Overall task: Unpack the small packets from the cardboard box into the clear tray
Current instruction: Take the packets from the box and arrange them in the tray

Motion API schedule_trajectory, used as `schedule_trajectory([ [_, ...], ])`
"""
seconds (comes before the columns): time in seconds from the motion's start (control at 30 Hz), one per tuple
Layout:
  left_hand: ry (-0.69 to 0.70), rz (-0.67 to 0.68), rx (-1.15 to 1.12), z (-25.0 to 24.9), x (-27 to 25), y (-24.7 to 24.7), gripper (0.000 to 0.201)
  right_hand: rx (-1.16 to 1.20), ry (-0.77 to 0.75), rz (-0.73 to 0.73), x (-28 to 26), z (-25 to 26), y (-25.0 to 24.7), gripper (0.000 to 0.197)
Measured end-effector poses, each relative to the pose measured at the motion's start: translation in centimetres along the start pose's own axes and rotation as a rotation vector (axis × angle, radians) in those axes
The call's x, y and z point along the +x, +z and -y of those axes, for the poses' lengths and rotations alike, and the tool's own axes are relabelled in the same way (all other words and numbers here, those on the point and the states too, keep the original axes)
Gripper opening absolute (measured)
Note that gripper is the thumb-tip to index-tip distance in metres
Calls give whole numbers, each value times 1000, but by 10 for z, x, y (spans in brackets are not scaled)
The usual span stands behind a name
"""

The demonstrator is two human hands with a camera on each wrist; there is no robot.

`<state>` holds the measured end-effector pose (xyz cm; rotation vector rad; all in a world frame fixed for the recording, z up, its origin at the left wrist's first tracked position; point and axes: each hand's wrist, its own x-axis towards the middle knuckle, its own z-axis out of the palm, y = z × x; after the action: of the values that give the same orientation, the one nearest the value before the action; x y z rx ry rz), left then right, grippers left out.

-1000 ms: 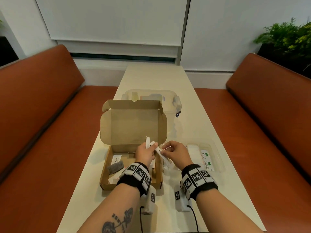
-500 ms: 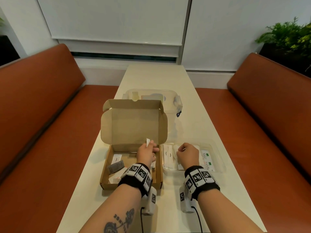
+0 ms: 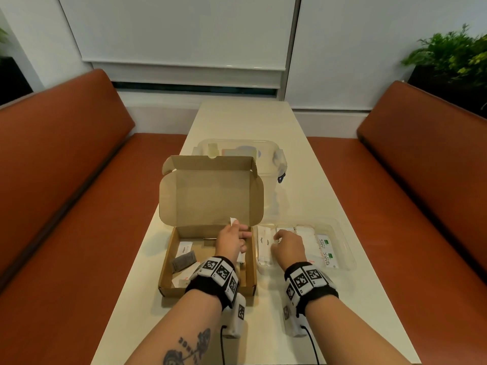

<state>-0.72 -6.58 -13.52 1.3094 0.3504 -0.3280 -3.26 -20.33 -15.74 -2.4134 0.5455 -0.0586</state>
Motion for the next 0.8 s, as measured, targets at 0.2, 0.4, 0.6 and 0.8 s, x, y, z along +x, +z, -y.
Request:
schedule_trajectory([
  [0.2, 61, 43, 1, 3, -4, 4, 40, 244, -188, 19, -16, 23, -7, 26],
  [0.4, 23, 135, -95, 2, -11, 9, 35, 508, -146, 251, -23, 38, -9, 15],
  [0.6, 68, 103, 177, 2, -10, 6, 37, 494, -12, 362, -20, 24, -21, 13],
  [0.8, 73, 9, 212, 1, 1, -3, 33, 467, 95, 197, -17, -6, -33, 16],
])
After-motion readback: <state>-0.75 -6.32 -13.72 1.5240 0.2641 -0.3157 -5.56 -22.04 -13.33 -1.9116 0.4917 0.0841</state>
